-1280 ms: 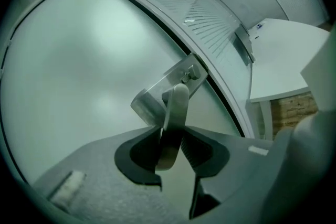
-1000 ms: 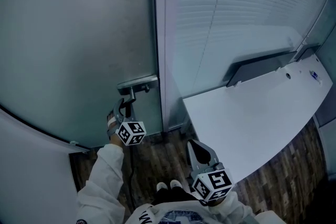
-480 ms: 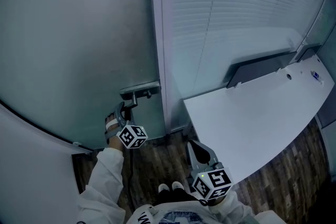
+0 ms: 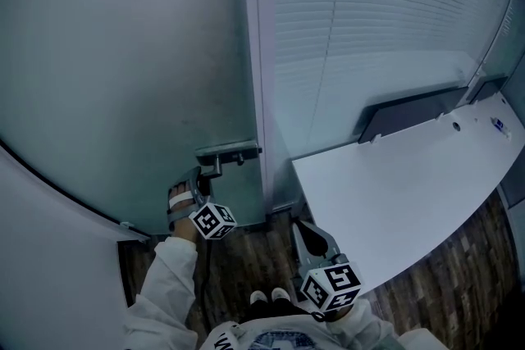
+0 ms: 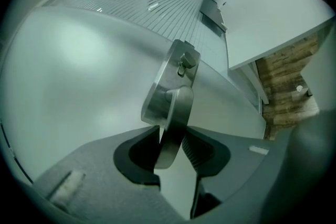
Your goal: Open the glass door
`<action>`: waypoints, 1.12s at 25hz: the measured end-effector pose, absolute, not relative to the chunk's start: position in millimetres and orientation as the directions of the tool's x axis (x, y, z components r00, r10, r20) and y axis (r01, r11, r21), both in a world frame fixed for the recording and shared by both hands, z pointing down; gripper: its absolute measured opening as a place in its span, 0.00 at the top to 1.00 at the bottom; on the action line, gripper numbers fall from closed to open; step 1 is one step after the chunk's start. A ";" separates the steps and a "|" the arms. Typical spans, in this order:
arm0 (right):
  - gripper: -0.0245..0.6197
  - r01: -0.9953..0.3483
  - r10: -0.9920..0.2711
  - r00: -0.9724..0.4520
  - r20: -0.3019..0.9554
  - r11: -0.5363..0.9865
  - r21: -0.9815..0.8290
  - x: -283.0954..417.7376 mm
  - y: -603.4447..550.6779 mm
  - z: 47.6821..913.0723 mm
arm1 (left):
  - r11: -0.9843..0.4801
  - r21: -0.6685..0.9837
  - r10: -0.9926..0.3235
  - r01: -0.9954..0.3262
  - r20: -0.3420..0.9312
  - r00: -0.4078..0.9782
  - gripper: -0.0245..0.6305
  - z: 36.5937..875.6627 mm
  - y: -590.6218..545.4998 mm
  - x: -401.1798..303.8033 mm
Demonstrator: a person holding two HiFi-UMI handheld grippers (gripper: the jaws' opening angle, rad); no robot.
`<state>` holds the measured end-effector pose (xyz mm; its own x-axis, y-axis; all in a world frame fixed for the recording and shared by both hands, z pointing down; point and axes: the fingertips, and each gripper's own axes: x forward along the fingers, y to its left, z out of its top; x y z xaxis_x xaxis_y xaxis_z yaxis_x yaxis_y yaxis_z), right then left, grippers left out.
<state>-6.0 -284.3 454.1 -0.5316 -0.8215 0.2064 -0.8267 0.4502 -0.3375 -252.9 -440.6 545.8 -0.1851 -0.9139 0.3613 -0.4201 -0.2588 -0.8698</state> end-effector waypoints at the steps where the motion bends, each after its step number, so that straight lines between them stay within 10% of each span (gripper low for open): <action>1: 0.95 -0.826 -0.821 -0.533 0.204 0.452 -0.338 -5.4 -283.9 452.2 | -0.258 -0.873 -0.914 -0.415 0.359 -0.187 0.76 543.8 -438.4 -252.6; 28: 0.95 -0.789 -0.784 -0.592 0.188 0.514 -0.337 18.7 -270.6 455.8 | -0.248 -0.897 -0.905 -0.365 0.349 -0.243 0.76 545.9 -388.5 -246.4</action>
